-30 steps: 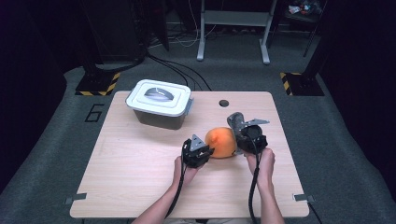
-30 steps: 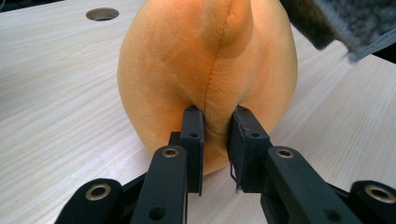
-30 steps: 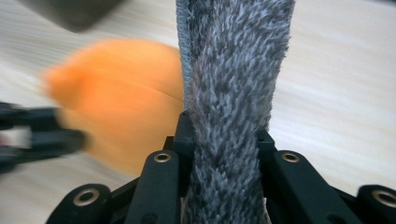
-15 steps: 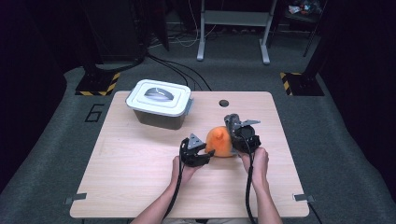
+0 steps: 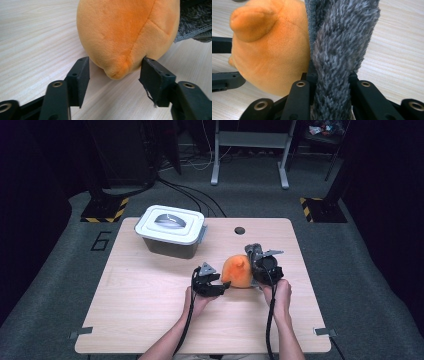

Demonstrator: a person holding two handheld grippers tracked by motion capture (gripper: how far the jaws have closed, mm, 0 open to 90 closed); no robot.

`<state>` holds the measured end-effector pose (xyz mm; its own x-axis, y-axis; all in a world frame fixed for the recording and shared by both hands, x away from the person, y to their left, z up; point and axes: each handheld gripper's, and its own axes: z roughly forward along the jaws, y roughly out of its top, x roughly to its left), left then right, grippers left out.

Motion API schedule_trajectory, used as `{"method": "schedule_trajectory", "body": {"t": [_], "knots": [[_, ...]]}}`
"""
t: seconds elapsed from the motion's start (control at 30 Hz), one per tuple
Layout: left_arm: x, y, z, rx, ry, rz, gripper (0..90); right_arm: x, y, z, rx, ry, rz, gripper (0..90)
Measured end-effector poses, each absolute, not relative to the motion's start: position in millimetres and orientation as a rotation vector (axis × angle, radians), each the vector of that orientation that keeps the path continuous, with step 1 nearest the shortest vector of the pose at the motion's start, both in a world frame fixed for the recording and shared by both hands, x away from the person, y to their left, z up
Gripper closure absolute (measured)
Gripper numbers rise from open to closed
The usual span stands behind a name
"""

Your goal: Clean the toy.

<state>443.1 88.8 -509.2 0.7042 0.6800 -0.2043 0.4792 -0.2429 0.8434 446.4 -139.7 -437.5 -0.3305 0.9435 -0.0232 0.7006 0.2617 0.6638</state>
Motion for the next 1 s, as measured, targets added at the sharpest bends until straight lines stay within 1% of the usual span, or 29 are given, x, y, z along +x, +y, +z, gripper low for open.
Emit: {"method": "schedule_trajectory", "body": {"t": [0.03,0.1,0.13,0.17,0.23,0.33,0.47,0.7,0.83,1.0], "knots": [[443,88,-509,1.897,0.888,0.248,45.3,447,-141,-438,1.487,2.121,0.775,74.1],[443,87,-509,1.912,0.865,0.259,53.7,447,-141,-439,1.492,2.117,0.778,74.1],[443,86,-508,1.920,0.857,0.260,59.8,446,-141,-439,1.501,2.116,0.779,74.1],[442,85,-508,1.918,0.861,0.263,64.1,446,-142,-439,1.502,2.118,0.783,74.1],[442,85,-506,1.936,0.840,0.289,70.7,446,-142,-439,1.496,2.111,0.782,74.1],[440,83,-503,1.942,0.822,0.322,77.5,444,-145,-439,1.502,2.090,0.803,74.0],[438,82,-492,1.964,0.768,0.350,78.9,441,-148,-437,1.511,2.053,0.830,74.2],[439,89,-464,1.990,0.694,0.441,80.0,433,-157,-426,1.522,2.015,0.894,74.5],[438,90,-455,2.018,0.662,0.465,79.9,424,-153,-408,1.465,2.008,0.948,74.5],[436,85,-452,2.035,0.632,0.473,79.5,412,-135,-380,1.359,2.031,0.975,74.4]]}}
